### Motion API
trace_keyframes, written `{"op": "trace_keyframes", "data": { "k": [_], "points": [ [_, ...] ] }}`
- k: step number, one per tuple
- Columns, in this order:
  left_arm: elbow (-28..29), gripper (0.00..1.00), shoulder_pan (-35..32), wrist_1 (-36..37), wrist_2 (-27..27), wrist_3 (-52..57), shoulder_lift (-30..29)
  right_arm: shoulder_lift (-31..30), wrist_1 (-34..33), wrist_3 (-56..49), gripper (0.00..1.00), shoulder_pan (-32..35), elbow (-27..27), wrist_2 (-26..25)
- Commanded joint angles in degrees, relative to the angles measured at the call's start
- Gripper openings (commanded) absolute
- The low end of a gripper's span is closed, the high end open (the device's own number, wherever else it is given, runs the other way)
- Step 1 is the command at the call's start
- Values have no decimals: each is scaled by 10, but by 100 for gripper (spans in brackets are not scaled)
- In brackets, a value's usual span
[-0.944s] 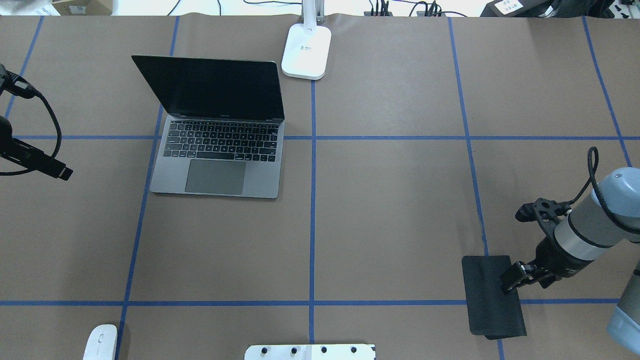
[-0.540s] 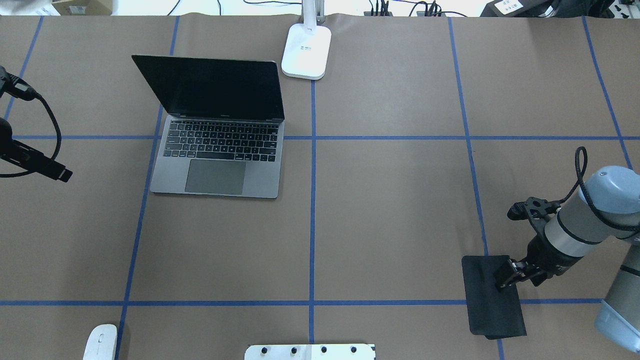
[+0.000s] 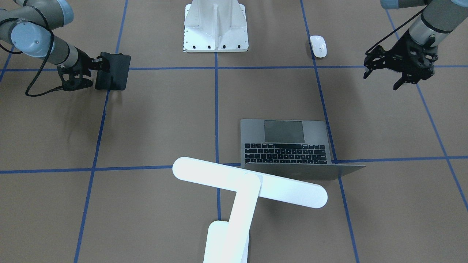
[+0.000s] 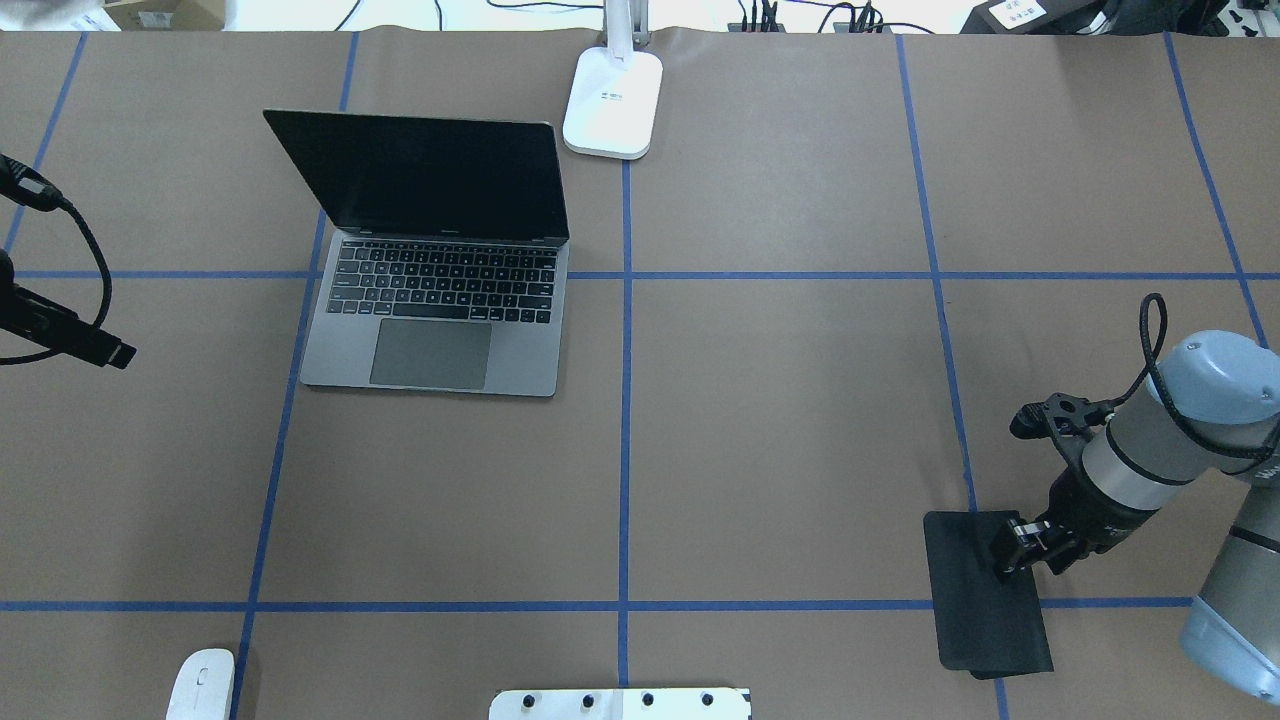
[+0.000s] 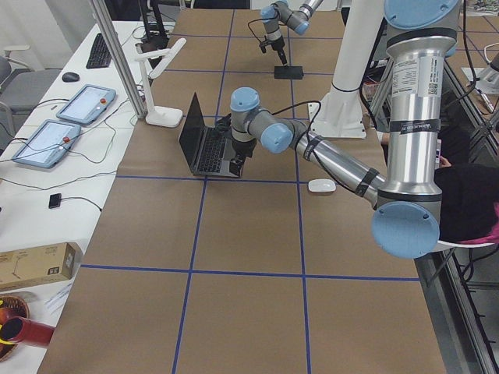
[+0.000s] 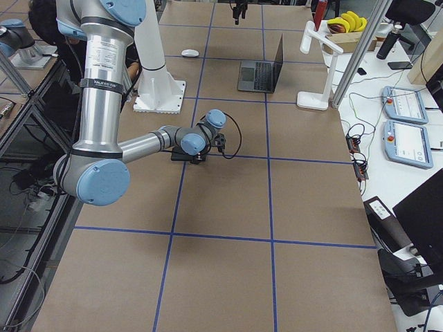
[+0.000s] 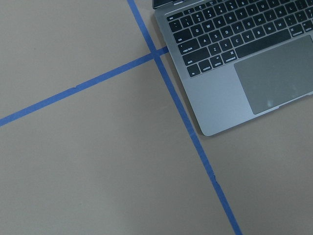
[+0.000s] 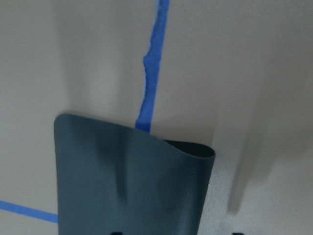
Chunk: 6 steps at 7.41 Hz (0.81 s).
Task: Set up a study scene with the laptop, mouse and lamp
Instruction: 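Grasp the edge of the black mouse pad with the right gripper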
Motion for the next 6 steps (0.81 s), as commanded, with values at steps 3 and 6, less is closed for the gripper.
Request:
{"op": "trace_keyframes", "data": {
  "k": [3, 6],
  "points": [
    [1, 99, 0, -1, 2, 1, 0, 0, -1, -2, 28, 1, -2, 2],
    [1, 99, 0, -1, 2, 1, 0, -1, -4, -2, 31, 8, -1, 5]
  ]
}}
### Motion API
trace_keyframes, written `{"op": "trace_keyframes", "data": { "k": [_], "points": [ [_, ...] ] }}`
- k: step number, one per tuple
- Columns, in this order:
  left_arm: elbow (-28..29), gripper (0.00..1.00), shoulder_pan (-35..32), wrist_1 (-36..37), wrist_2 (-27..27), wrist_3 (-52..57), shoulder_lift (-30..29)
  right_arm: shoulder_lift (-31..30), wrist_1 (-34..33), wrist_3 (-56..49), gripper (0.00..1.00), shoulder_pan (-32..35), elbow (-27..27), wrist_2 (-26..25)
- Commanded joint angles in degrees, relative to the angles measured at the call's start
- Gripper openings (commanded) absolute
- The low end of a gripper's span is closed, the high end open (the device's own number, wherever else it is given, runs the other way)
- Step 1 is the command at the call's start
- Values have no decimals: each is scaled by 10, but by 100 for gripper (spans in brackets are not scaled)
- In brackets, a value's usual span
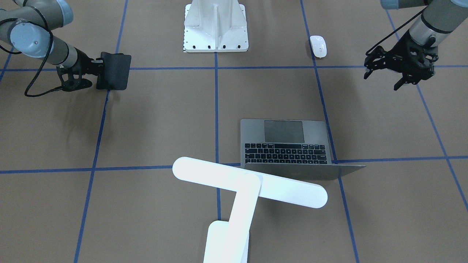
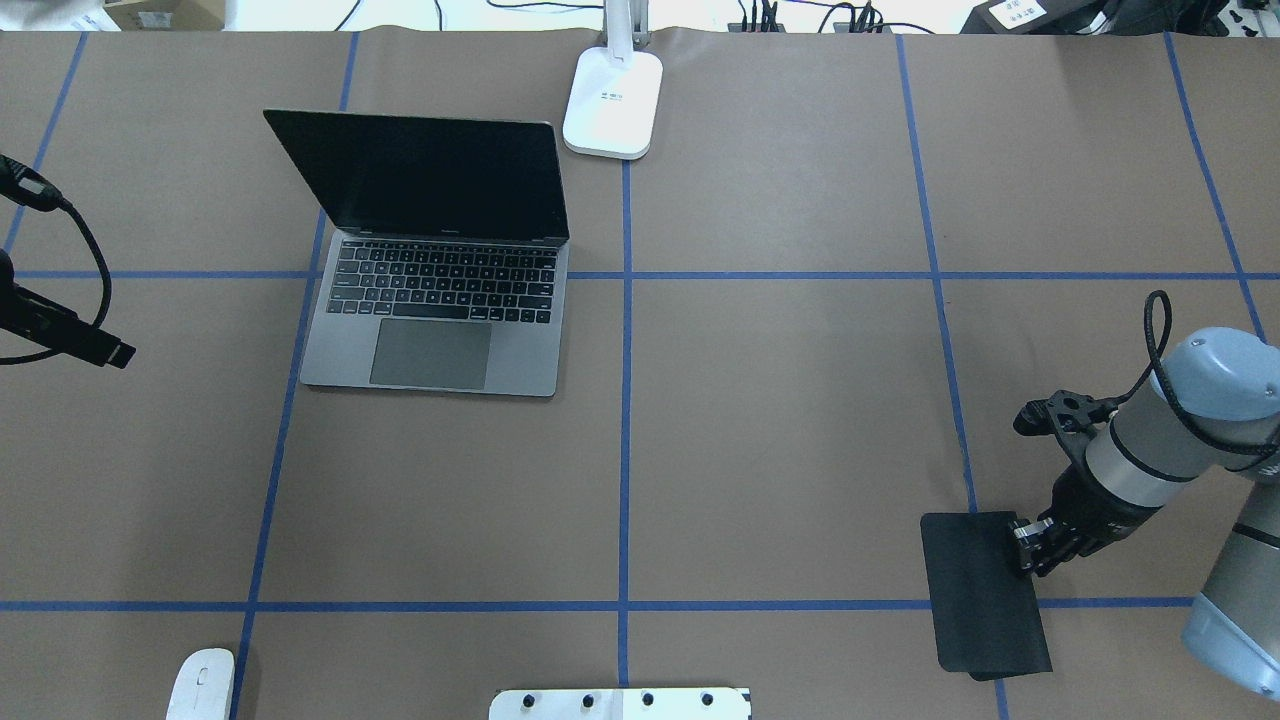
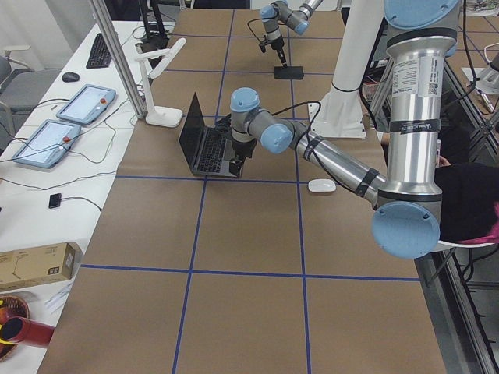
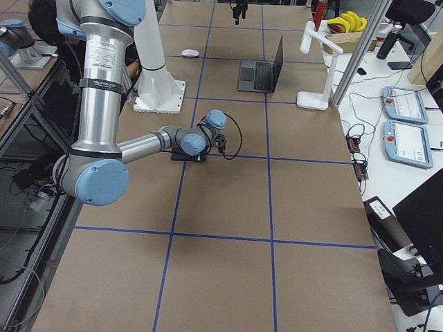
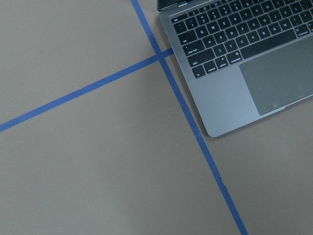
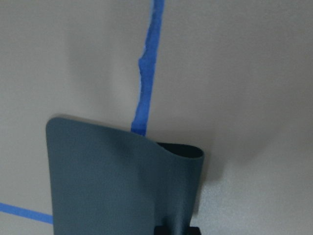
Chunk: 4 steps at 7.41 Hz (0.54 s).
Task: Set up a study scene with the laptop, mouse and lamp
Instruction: 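Grasp the edge of the black mouse pad with the right gripper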
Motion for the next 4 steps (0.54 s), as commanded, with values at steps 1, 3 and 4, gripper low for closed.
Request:
{"op": "trace_keyframes", "data": {
  "k": [1, 3, 4],
  "points": [
    [0, 99, 0, 0, 0, 0, 0, 0, -3, 0, 33, 1, -2, 3],
    [0, 99, 0, 0, 0, 0, 1, 1, -4, 0, 36, -1, -4, 4],
    [0, 99, 0, 0, 0, 0, 1, 1, -4, 0, 44, -2, -4, 4]
  ]
}}
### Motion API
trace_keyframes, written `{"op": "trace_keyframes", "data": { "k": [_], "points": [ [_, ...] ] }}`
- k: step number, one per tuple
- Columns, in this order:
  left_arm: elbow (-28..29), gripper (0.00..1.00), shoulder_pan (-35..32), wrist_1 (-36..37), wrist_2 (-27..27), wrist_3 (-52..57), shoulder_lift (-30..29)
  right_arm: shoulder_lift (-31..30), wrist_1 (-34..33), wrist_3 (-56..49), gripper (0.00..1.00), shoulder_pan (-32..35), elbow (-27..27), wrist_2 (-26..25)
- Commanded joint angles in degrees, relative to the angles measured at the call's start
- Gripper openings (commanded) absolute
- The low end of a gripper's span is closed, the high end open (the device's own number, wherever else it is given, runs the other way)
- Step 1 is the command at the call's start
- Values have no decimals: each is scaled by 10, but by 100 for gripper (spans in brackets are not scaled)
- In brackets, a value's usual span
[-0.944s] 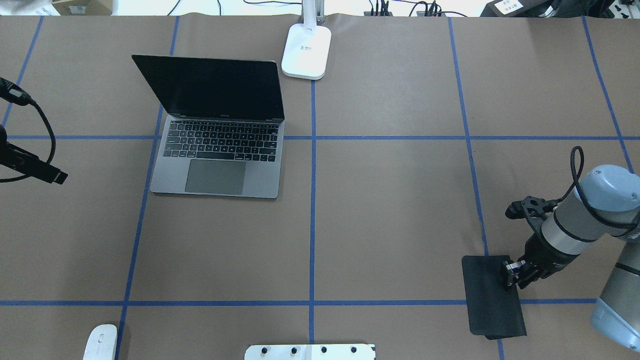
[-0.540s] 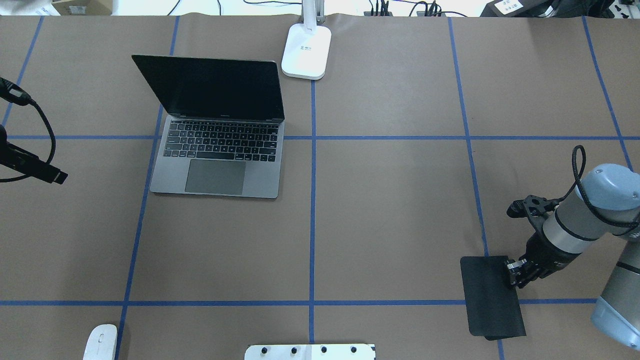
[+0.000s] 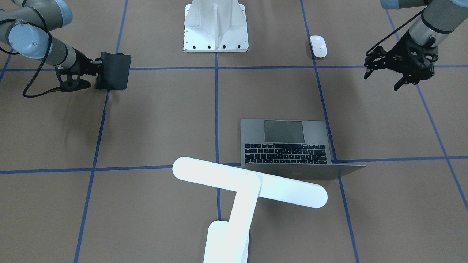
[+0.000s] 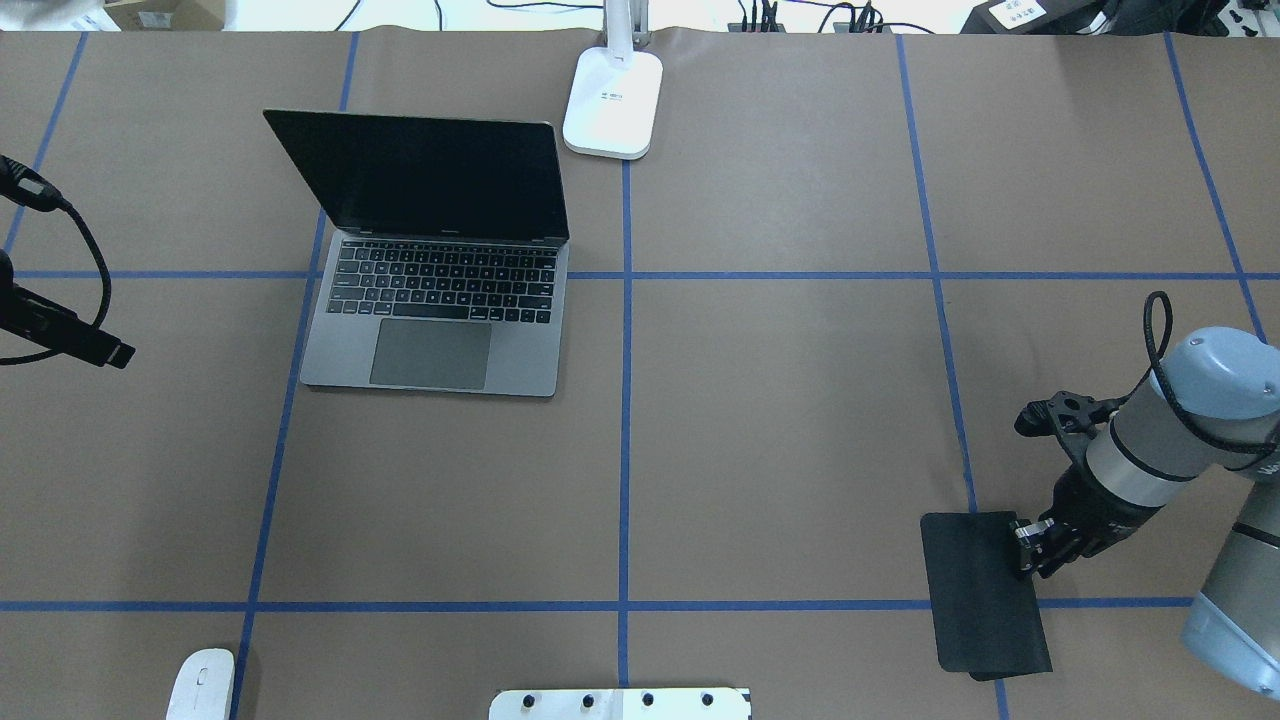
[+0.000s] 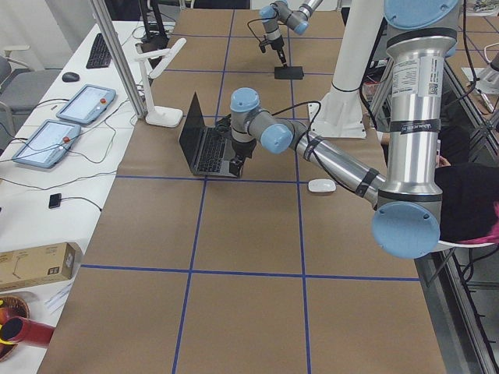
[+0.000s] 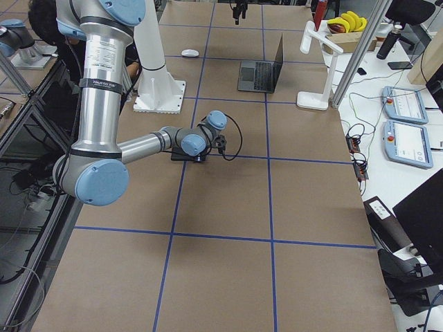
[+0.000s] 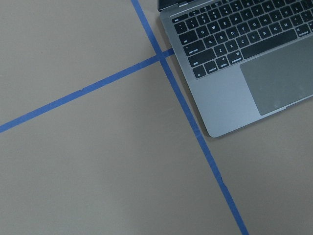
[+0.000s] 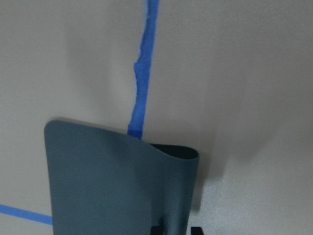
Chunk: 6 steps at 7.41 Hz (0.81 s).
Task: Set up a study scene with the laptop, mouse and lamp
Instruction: 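Grasp the edge of the black mouse pad with the right gripper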
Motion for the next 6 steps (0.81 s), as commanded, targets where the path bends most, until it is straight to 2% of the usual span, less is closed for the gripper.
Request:
{"op": "trace_keyframes", "data": {
  "k": [1, 2, 4, 6],
  "points": [
    [0, 99, 0, 0, 0, 2, 0, 0, 0, 0, 45, -1, -1, 0],
    [1, 99, 0, 0, -1, 13, 5, 1, -1, 1, 29, -2, 0, 0],
    [2, 99, 0, -6, -1, 24, 9, 1, -1, 2, 18, -2, 0, -1],
    [2, 99, 0, -6, -1, 24, 9, 0, -1, 2, 14, 3, 4, -4]
  ]
}}
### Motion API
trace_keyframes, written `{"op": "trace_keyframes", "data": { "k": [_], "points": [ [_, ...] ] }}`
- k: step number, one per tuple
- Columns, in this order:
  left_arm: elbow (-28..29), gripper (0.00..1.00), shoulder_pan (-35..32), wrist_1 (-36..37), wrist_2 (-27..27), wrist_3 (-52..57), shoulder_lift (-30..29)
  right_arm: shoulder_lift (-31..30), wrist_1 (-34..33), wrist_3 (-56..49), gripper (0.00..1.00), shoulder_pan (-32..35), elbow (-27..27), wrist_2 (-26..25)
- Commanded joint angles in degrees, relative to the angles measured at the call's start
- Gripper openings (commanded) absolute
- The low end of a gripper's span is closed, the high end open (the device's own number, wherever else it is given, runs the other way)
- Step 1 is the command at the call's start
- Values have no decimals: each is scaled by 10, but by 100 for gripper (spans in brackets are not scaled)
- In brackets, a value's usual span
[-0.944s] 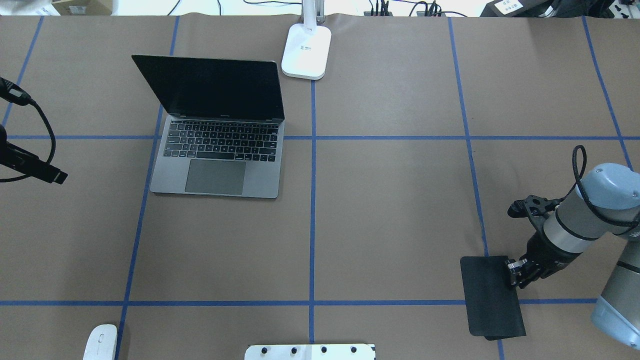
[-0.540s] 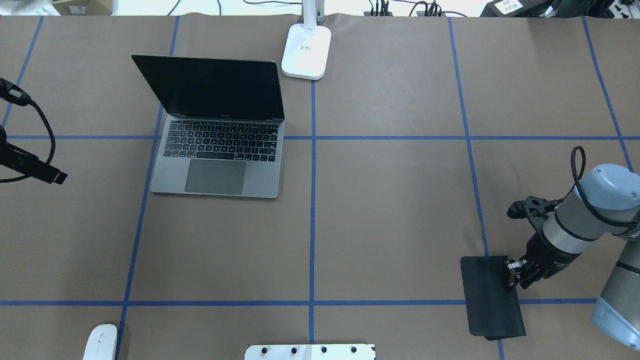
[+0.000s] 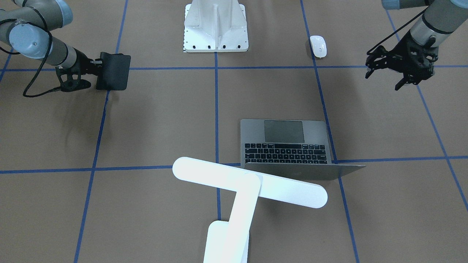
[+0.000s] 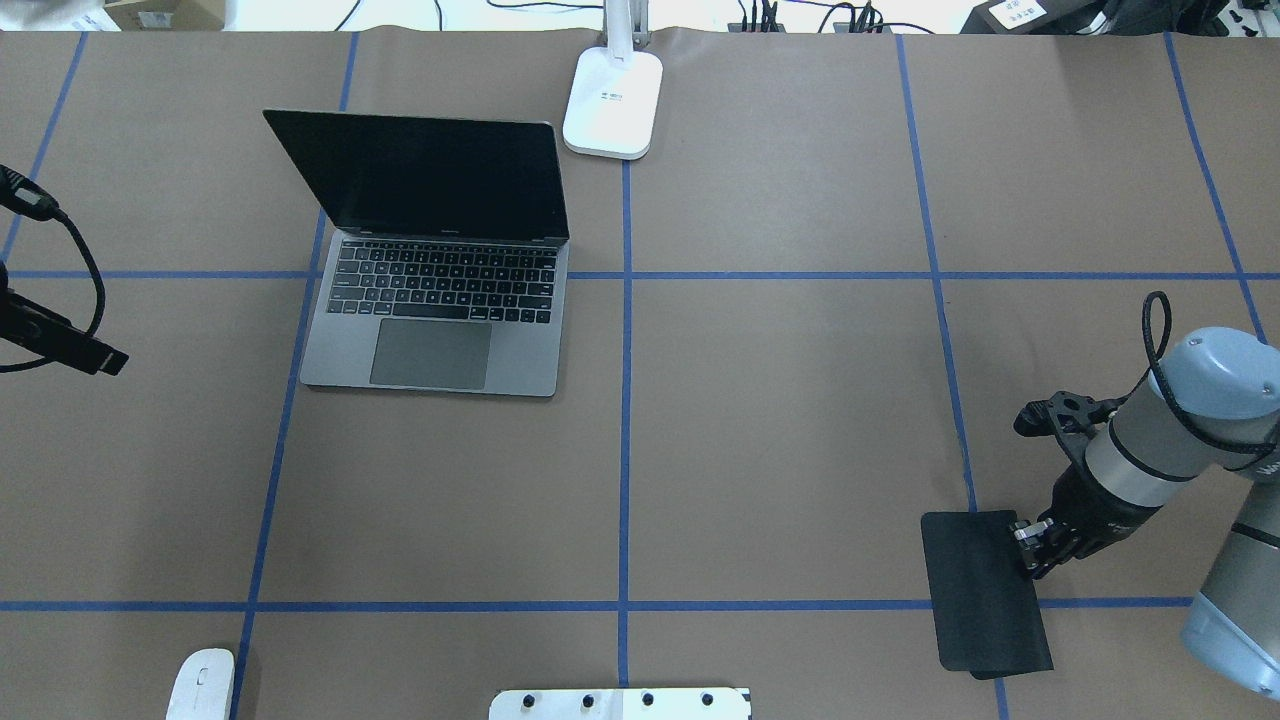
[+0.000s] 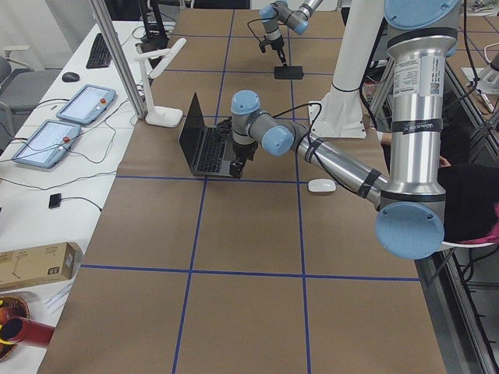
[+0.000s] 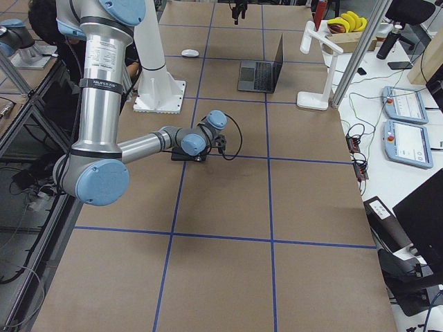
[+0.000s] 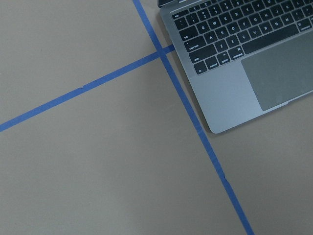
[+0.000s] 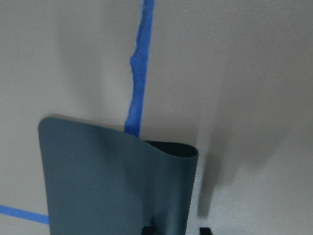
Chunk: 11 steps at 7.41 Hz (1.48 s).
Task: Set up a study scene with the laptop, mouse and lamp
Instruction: 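Carry the mouse pad beside the laptop while the left gripper reaches the mouse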
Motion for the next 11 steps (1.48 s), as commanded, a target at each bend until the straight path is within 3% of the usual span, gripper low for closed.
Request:
{"op": "trace_keyframes", "data": {
  "k": [1, 7, 9, 10, 11],
  "points": [
    [0, 99, 0, -2, 0, 1, 0, 0, 1, 0, 14, 1, 2, -5],
    [1, 99, 0, -1, 0, -10, 0, 44, 1, -2, 12, 96, 31, 0],
    [-2, 99, 1, -22, 1, -107, 20, 79, -2, -20, 12, 134, 32, 0],
    [-2, 99, 3, -45, 6, -155, 38, 120, -50, -42, 12, 155, 34, 0],
    [-2, 99, 15, -73, 16, -188, 61, 187, -142, -72, 12, 167, 35, -1]
  ]
}}
